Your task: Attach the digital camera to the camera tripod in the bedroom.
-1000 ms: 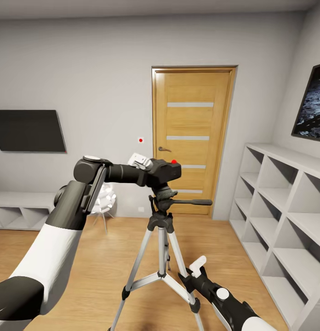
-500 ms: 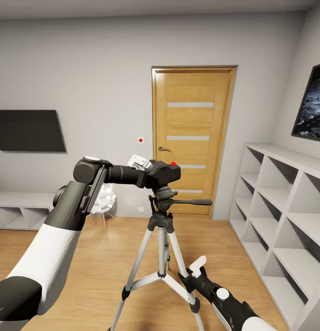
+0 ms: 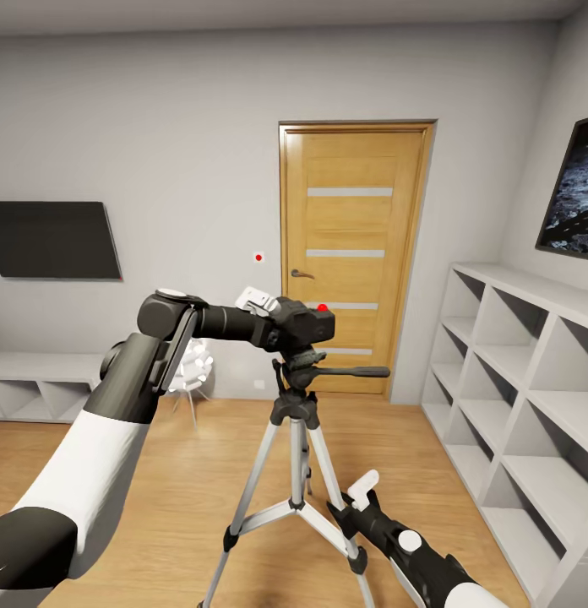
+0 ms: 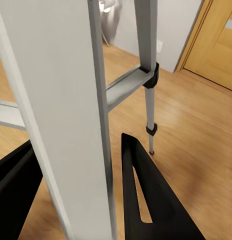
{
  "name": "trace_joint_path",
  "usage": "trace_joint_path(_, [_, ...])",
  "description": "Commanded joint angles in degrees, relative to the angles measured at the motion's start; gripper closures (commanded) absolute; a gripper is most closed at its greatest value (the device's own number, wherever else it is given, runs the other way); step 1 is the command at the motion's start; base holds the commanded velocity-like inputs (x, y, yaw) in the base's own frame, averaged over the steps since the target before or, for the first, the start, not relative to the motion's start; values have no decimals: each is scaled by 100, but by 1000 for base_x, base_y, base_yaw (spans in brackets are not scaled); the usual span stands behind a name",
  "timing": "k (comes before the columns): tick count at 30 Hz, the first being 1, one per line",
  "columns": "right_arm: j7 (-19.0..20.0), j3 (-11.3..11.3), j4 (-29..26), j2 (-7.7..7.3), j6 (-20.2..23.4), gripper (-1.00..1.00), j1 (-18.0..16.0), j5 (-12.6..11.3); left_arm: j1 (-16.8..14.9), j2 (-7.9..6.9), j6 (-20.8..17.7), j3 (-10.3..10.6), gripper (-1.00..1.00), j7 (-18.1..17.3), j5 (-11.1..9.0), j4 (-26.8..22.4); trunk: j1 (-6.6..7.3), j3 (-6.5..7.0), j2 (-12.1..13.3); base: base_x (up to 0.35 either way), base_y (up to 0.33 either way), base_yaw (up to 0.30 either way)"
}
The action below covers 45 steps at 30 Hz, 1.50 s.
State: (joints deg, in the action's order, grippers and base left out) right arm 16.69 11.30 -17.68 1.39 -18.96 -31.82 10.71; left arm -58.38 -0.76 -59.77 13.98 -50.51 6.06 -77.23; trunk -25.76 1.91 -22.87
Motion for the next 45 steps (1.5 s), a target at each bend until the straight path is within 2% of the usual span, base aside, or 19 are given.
trace_joint_path(1, [-34,101,-7,1,-14,100,-2,19,-2,-2,-23,4,-100,-55,18,-5,-2,-2,-5,0,0,0])
trace_joint_path(13, [-34,101,45,1,-34,100,-4,19,-2,-48,-23,-13,-100,-55,18,-68,-2,-2,-5,0,0,0])
trace_joint_path(14, [-34,101,51,1,-35,100,-4,19,0,-83,-23,-18,-100,-55,18,-107,-2,-2,-5,0,0,0])
trace_joint_path(15, [-34,101,63,1,-37,100,-3,19,-2,-216,-23,-24,-100,-65,14,-300,-2,-2,-5,0,0,0])
trace_joint_path(23, [-40,101,70,1,-30,100,-4,19,0,-403,-23,-34,-100,-80,9,-550,-2,-2,-5,0,0,0])
trace_joint_path(27, [-42,101,71,1,-29,100,-5,19,-2,-518,-23,-166,-100,-96,9,-612,-2,-2,-5,0,0,0])
trace_joint_path(29, [-42,98,72,1,-26,100,-6,19,-3,-632,-23,-381,-100,-151,6,-752,-2,-2,-5,0,0,0])
trace_joint_path(31, [-43,96,72,1,-25,100,-4,19,-3,-686,-23,-516,-100,-208,4,-824,-2,-2,-5,0,0,0])
trace_joint_path(32, [-43,94,72,1,-23,100,-3,19,-2,-740,-23,-666,-100,-279,3,-876,-2,-2,-5,0,0,0])
trace_joint_path(34, [-43,93,72,1,-22,100,-3,19,-2,-798,-23,-831,-100,-374,2,-910,-2,-2,-5,0,0,0])
trace_joint_path(36, [-43,89,72,1,-21,100,-7,19,-2,-928,-23,-1188,-100,-626,1,-945,-2,-2,-5,0,0,0])
trace_joint_path(39, [-43,86,72,1,-22,100,-6,19,-2,-1032,-23,-1454,-100,-859,1,-957,-2,-2,-5,0,0,0])
trace_joint_path(42, [-43,84,72,1,-21,100,-7,19,-2,-1187,-23,-1880,-100,-1217,0,-965,-2,-2,-5,0,0,0])
trace_joint_path(45, [-48,84,72,1,-19,100,-6,19,-4,-1278,-23,-2186,-100,-1386,0,-964,-2,-2,-5,0,0,0])
